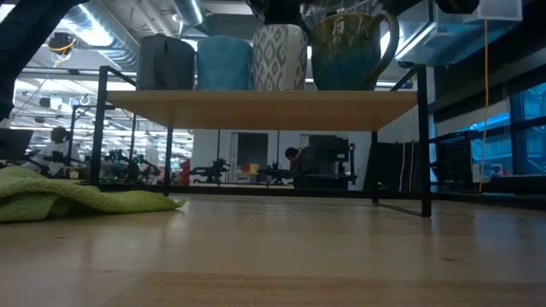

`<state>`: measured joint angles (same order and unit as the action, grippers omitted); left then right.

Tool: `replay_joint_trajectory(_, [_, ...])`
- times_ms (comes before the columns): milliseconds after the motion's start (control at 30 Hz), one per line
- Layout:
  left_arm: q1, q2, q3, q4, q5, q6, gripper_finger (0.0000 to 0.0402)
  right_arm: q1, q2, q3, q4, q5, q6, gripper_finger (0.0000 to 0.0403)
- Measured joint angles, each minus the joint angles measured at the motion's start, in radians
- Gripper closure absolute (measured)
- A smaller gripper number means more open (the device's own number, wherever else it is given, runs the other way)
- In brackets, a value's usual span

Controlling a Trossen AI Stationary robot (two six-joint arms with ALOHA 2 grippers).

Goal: Stack small to large cups/mugs on shelf
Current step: Adjust the mugs on the shelf

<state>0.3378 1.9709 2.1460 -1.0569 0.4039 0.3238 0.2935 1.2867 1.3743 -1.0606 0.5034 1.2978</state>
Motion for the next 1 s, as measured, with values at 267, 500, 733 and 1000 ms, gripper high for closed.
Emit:
replay_joint_trajectory(267, [0.0,0.034,0.001,0.004,-0.001,-0.001,0.0391,0.026,0.0,0.0,-0.033,-0.001,0.019,0.0375])
replay_joint_trajectory(500, [0.003,0.033,0.0,0.029,-0.001,0.0,0.04,0.045,0.0,0.0,-0.114,-0.029,0.086,0.0397])
replay_joint_trajectory(733, [0.011,0.045,0.0,0.025,0.0,0.0,0.0399,0.045,0.0,0.0,-0.111,-0.034,0.108,0.0398])
replay_joint_trajectory(1000, [0.011,0.055,0.0,0.033,0.01,0.0,0.0395,0.045,0.001,-0.022,-0.056,-0.034,0.109,0.0395])
